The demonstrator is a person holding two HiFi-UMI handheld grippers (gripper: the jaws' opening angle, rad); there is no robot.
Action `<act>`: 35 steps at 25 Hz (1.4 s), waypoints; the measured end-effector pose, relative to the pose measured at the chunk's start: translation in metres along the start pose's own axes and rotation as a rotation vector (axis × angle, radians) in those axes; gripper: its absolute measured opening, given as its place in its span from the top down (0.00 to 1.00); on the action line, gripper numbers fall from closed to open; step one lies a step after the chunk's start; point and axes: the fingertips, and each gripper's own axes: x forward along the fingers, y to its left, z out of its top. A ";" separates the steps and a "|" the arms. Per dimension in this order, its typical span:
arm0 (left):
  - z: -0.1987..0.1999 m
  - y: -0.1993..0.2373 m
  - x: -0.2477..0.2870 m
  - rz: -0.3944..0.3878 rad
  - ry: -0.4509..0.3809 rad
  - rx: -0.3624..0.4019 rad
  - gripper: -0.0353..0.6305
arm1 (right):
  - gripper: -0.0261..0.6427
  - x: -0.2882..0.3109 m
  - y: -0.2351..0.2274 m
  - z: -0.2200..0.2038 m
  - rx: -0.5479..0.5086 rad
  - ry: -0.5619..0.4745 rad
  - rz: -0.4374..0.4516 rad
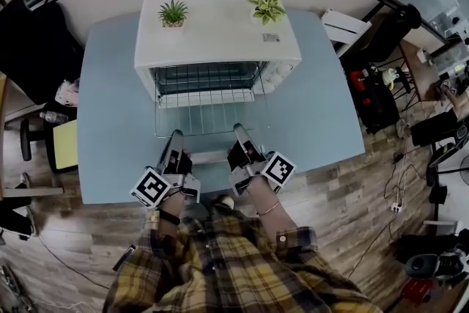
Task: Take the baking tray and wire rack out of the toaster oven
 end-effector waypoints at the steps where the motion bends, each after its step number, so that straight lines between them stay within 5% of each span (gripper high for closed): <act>1: -0.003 -0.001 -0.006 0.007 -0.003 0.016 0.91 | 0.93 -0.006 0.002 -0.002 -0.003 0.007 0.005; 9: -0.023 -0.030 -0.044 -0.043 0.000 0.220 0.92 | 0.92 -0.056 0.016 -0.010 -0.002 0.017 0.058; 19: -0.085 -0.057 -0.049 -0.089 0.057 0.144 0.91 | 0.92 -0.122 0.023 0.021 -0.034 -0.074 0.061; 35: -0.253 -0.078 0.015 -0.151 0.408 0.083 0.91 | 0.92 -0.267 -0.024 0.120 -0.075 -0.383 -0.117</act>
